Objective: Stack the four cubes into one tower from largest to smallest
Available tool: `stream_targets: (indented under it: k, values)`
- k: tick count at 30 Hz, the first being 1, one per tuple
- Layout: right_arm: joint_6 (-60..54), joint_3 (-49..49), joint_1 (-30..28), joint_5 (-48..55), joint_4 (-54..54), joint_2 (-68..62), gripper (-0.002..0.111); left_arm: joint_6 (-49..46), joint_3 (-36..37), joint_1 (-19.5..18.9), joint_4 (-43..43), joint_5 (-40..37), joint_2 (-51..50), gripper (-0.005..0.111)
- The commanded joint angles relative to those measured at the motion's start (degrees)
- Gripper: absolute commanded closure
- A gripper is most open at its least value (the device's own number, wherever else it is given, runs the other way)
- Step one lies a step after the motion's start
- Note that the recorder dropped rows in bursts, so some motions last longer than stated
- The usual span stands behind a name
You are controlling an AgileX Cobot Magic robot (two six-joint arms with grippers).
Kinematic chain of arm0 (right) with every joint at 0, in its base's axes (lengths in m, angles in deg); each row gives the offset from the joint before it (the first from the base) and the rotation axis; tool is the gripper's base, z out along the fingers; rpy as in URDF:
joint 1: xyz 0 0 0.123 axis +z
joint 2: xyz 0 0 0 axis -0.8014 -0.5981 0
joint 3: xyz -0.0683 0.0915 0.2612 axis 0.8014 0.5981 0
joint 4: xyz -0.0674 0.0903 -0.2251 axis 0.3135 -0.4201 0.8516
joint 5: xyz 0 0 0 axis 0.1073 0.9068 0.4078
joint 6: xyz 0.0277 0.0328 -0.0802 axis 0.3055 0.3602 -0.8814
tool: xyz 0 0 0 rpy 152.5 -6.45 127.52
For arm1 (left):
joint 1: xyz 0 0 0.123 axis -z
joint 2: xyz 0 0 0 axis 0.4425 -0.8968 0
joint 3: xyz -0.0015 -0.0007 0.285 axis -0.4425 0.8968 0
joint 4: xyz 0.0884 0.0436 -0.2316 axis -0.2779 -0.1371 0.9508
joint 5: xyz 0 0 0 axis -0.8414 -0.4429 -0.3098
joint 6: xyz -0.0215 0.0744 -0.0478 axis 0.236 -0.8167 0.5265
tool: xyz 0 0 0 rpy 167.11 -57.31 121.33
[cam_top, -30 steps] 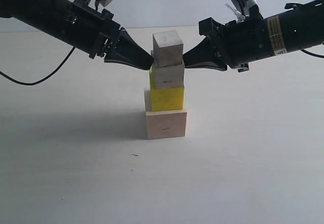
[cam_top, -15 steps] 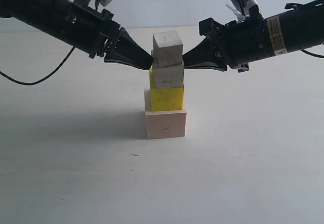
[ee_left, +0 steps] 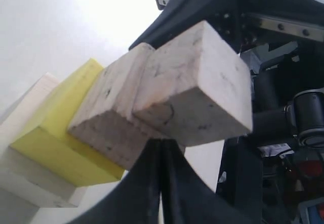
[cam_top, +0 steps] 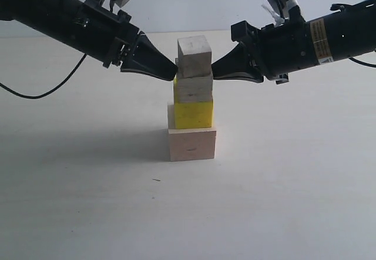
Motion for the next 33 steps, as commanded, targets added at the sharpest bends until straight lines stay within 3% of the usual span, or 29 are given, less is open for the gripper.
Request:
stream_targets:
  k: [1, 18, 33]
  values:
    - [-0.42, 0.09, 0.16, -1.96, -0.95, 0.22, 0.108, 0.21, -0.04, -0.67, 1.26, 0.91, 2.01, 0.107]
    - [-0.28, 0.09, 0.04, 0.49, 0.93, 6.0, 0.108, 1.06, -0.04, -1.51, 0.76, 0.04, 2.78, 0.107]
    - [-0.28, 0.09, 0.16, -3.99, 0.0, 6.91, 0.108, -0.18, -0.04, -1.51, 3.52, -0.09, 2.78, 0.107]
